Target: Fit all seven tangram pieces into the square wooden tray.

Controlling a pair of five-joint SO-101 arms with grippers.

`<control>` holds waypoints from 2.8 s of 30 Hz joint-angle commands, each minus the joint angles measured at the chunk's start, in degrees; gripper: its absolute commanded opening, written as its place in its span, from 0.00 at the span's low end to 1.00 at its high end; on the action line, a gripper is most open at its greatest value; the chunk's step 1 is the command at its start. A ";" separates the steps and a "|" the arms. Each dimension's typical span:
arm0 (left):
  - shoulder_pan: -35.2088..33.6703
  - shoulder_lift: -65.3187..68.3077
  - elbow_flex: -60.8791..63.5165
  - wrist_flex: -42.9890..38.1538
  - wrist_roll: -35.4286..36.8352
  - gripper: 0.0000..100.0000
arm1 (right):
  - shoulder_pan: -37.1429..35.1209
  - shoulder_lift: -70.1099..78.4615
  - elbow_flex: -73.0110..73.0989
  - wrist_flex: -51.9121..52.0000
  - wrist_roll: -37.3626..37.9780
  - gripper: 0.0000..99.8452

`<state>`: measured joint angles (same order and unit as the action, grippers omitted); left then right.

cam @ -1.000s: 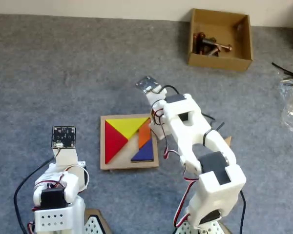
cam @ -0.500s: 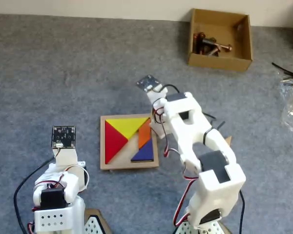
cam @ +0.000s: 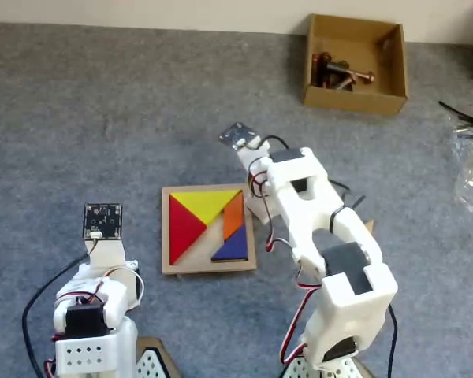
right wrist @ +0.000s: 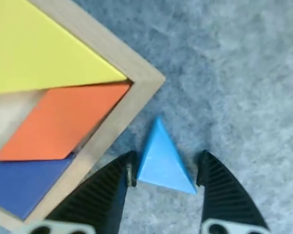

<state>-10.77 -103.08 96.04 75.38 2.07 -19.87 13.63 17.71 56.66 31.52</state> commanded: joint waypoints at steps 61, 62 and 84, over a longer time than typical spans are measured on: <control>-0.48 0.40 1.19 0.44 0.09 0.00 | -0.40 -0.92 -2.95 7.96 -6.15 0.08; -0.48 0.40 1.19 0.44 0.09 0.00 | -0.40 -0.92 -3.03 8.92 -7.74 0.08; -0.48 0.40 1.19 0.44 0.09 0.00 | -0.66 -11.21 -3.65 11.03 -16.97 0.01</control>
<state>-10.77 -103.08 96.04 75.38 2.07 -19.69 8.00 16.92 66.51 15.08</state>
